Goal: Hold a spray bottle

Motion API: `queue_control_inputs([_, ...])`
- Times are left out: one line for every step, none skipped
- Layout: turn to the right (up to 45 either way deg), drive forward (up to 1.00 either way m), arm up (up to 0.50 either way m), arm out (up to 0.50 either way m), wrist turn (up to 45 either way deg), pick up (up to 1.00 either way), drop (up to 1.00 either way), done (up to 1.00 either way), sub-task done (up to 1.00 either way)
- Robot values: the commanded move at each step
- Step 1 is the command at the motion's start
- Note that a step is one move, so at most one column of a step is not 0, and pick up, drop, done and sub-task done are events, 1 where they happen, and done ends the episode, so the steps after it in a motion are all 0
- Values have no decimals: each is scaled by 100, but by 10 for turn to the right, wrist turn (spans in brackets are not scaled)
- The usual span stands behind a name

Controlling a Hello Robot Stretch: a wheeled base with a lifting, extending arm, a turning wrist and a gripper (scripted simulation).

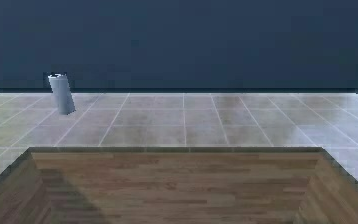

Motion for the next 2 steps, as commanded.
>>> queue_control_inputs([0, 0, 50, 0, 0, 0, 0, 0, 0])
queue_control_inputs([0, 0, 38, 0, 0, 0, 0, 0, 0])
